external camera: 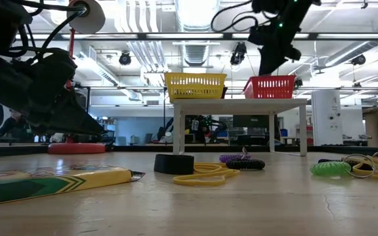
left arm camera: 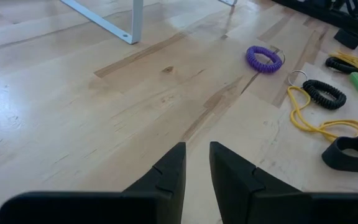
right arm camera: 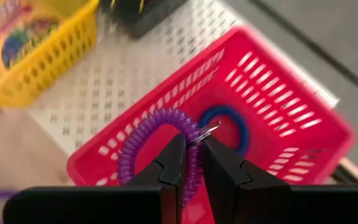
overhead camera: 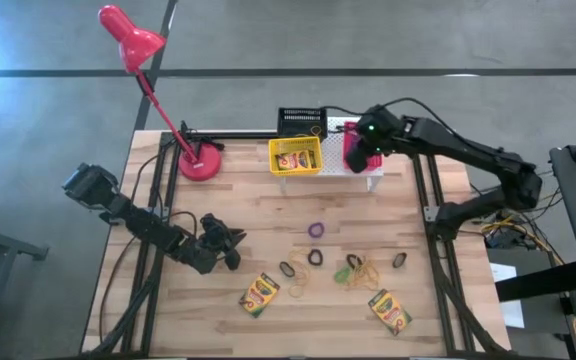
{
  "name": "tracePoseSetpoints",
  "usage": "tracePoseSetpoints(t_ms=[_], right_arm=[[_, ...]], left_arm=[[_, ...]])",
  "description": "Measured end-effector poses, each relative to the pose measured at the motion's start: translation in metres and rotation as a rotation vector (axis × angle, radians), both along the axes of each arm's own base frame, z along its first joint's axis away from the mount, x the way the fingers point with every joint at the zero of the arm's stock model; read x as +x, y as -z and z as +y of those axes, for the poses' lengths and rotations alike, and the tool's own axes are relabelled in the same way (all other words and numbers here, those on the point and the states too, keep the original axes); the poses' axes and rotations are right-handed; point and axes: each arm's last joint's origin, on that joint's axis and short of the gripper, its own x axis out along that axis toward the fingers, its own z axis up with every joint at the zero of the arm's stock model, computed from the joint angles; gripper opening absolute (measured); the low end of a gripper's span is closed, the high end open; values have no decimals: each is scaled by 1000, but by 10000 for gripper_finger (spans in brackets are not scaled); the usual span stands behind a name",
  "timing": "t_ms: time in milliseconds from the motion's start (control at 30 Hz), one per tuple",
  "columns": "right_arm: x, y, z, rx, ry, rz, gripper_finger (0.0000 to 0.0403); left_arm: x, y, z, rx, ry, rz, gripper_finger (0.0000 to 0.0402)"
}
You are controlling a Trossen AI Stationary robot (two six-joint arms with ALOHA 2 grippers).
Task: Pick & Place Office Desk Supplies
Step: Put the purple spring keychain into the red bin on the shelf
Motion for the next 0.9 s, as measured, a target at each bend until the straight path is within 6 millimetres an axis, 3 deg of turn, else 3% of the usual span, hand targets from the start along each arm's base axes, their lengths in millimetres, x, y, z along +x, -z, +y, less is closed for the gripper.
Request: tracePoseSetpoints(t_ms=[333, 600, 900], right_arm=[[10, 4, -5, 75, -7, 117, 40], [17, 23, -9, 96, -15, 174, 40], [21, 24, -12, 90, -21, 157, 58]], left_arm=[[0, 0, 0, -1, 0, 0, 77], [0, 0, 0, -1, 1, 0, 77], [0, 0, 0, -1, 1, 0, 77]])
